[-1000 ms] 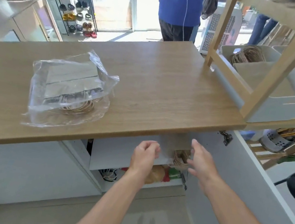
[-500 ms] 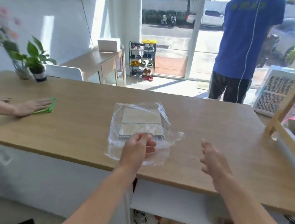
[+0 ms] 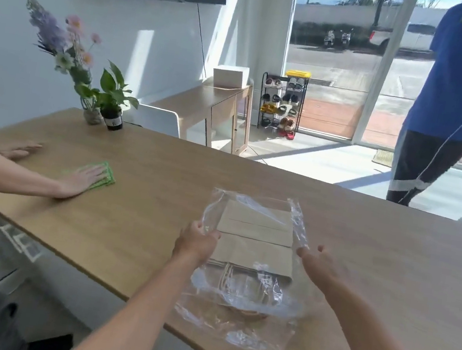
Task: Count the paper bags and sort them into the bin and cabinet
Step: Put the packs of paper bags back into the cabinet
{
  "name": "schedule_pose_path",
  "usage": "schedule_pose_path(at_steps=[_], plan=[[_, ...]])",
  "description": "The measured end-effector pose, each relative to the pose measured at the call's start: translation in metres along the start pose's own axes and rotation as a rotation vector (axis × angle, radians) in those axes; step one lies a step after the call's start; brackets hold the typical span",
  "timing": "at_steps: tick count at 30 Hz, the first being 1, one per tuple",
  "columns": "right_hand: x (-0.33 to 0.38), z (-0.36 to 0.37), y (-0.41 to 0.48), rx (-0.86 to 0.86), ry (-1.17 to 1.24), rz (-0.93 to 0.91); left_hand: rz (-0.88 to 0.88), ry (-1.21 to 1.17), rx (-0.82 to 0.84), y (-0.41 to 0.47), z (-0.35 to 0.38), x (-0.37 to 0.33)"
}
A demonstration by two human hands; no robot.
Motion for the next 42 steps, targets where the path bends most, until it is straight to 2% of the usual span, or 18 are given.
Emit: schedule_pose_path(at_steps=[4, 8, 13, 19, 23, 27, 32, 36, 42], plan=[[0.000, 0.017, 0.042, 0.088, -0.006, 0.036, -0.152, 0.009, 0.010, 0.040, 0.013, 0.004], [-0.002, 0.028, 0.072, 0.108, -0.019, 0.077, -0.185, 0.073, -0.036, 0.059, 0.017, 0.006], [-0.009, 0.038, 0.087, 0.143, 0.017, 0.122, -0.213, 0.050, 0.061, 0.068, 0.025, 0.020], [-0.028, 0.042, 0.074, 0.166, 0.175, 0.171, -0.161, -0.174, 0.209, 0.070, 0.026, 0.025], [-0.026, 0.039, 0.043, 0.162, 0.300, 0.112, -0.064, -0.254, 0.243, 0.088, 0.035, 0.044], [-0.027, 0.024, -0.008, 0.095, 0.388, 0.077, 0.062, -0.287, 0.294, 0.016, 0.022, 0.004], [-0.041, 0.005, -0.076, -0.076, 0.427, 0.036, 0.193, -0.318, 0.398, -0.040, 0.017, -0.004], [-0.055, -0.011, -0.140, -0.249, 0.354, 0.077, 0.217, -0.270, 0.399, -0.091, 0.011, 0.002], [-0.095, -0.035, -0.211, -0.421, 0.310, 0.118, 0.294, -0.285, 0.575, -0.173, 0.032, 0.001]])
Point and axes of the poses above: each hand's wrist, its own y-axis towards the middle knuckle, its own z-axis out of the palm, x = y × z, the point moved 5 cm from there along y, towards the middle knuckle, and after that the axes turned 7 degrees about x, right-handed, at the moved point
